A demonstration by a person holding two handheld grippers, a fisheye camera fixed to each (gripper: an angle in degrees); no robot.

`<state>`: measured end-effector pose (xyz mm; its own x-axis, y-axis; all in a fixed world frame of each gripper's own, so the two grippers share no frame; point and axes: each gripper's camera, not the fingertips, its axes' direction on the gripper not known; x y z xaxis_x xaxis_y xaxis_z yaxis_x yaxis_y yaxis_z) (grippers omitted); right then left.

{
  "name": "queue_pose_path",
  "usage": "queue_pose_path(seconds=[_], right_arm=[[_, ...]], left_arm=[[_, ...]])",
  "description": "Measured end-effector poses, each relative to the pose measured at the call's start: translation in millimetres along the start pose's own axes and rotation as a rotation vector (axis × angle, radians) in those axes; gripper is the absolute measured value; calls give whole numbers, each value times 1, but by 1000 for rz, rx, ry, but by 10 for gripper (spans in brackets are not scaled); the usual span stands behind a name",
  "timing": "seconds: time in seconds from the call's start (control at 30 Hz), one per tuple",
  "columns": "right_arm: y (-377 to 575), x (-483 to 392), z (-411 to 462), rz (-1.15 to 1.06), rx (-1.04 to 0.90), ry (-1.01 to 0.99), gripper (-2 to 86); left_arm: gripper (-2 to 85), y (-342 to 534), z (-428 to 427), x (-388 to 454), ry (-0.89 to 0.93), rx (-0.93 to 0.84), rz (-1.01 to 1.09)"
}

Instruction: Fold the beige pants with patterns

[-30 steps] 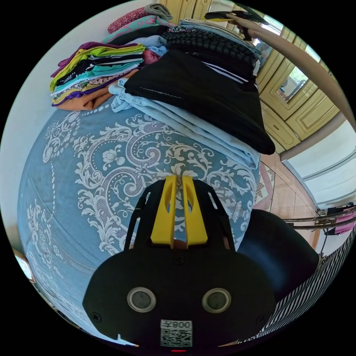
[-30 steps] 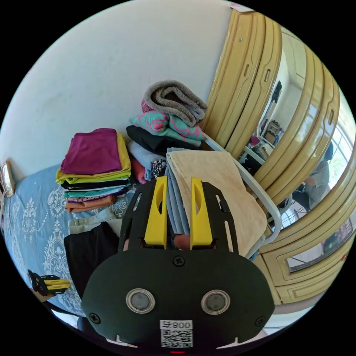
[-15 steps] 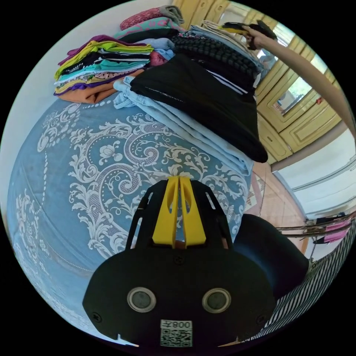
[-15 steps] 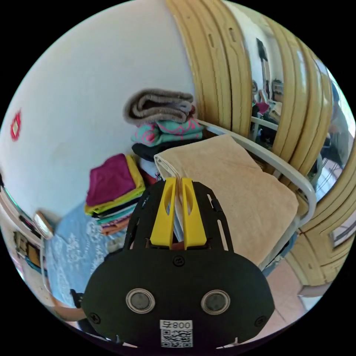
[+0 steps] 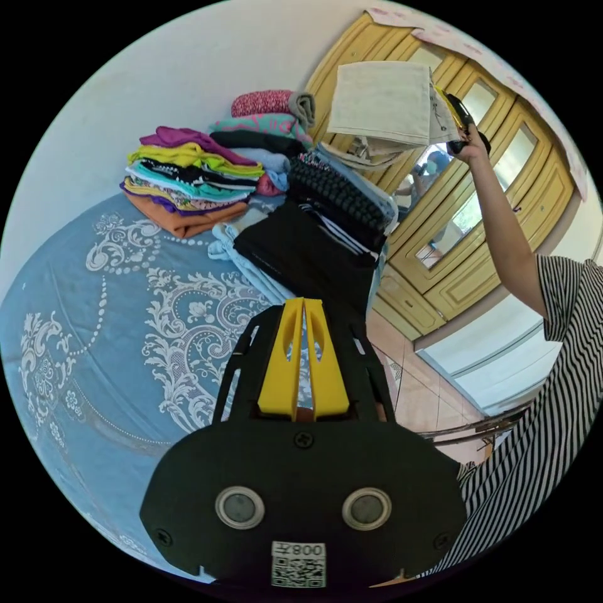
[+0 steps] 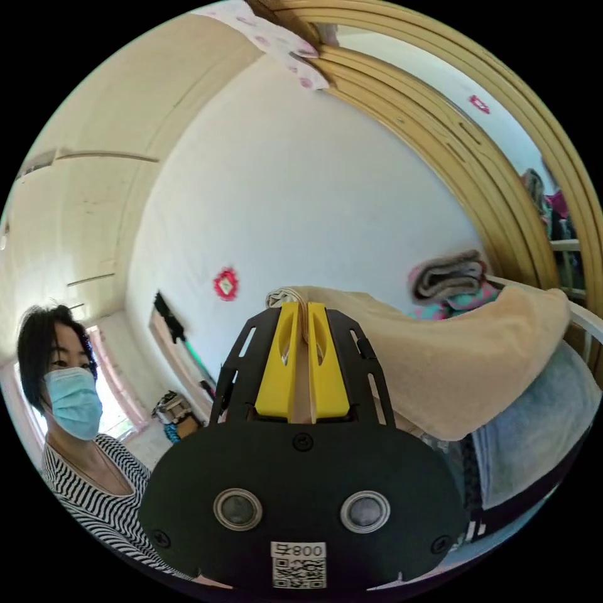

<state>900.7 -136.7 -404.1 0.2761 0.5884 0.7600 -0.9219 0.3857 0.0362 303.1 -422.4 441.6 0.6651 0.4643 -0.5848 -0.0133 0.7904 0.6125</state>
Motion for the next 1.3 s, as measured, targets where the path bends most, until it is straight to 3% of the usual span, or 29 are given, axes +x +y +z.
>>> queue_pose_path(seconds=[0.4, 0.63, 0.83, 1.1, 1.3], right_arm=[[61, -108, 86, -57, -141, -282, 10], [139, -134, 140, 44, -216, -505, 10], [239, -164, 213, 114, -377, -690, 10], [351, -185, 290, 140, -590, -750, 10], [400, -156, 325, 158, -622, -725, 11]], left_arm=[[14, 14, -287, 78, -64, 344, -70], [93, 60, -444, 121, -193, 494, -135], [116, 85, -518, 152, -392, 453, -227], [66, 93, -557, 148, -251, 412, -397], [32, 99, -616, 176, -293, 436, -436]])
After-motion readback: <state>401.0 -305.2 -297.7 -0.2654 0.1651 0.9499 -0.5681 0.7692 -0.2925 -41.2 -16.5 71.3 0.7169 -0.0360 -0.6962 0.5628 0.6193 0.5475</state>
